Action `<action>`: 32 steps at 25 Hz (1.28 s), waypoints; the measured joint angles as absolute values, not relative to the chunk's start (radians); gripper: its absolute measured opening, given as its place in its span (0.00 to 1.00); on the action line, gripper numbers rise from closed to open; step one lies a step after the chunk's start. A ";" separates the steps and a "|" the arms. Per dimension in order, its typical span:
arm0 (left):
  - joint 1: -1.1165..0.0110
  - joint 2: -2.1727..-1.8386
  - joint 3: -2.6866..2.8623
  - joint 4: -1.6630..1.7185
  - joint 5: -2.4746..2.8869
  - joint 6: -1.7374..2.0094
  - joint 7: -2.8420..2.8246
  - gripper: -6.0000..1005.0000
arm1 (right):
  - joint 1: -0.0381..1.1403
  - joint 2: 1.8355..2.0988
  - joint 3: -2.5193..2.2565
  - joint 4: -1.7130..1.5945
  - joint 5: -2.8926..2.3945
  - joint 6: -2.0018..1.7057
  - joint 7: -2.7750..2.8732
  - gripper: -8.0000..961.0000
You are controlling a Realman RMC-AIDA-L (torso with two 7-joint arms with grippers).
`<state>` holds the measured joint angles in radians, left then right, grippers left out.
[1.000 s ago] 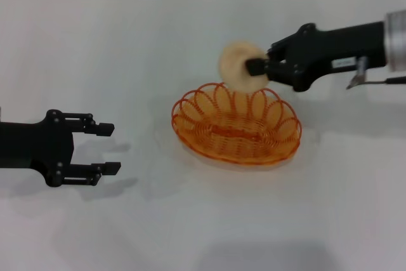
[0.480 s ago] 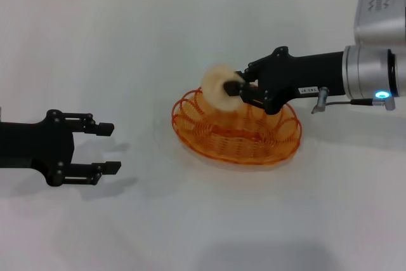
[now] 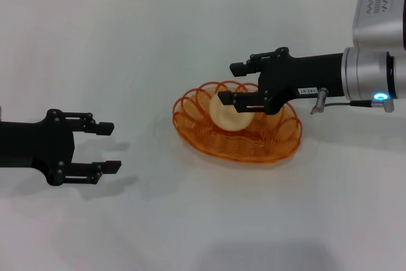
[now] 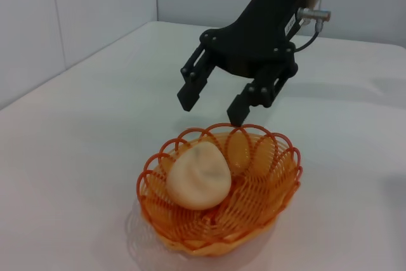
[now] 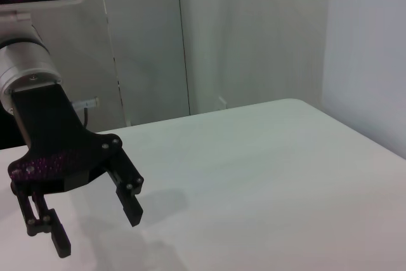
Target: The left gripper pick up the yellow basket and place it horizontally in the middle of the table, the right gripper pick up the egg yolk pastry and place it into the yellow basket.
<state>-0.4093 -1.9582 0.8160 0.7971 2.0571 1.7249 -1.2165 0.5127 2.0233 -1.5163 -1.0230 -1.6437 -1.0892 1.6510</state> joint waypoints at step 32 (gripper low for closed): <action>-0.406 -1.967 0.788 0.789 2.048 1.689 -1.207 0.68 | 0.435 2.005 -1.141 -0.718 -1.578 -1.418 1.221 0.91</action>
<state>-0.4063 -1.9665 0.7884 0.7886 2.0481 1.6895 -1.2073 0.4347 2.0054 -1.1410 -0.7177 -1.5781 -1.4179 1.2210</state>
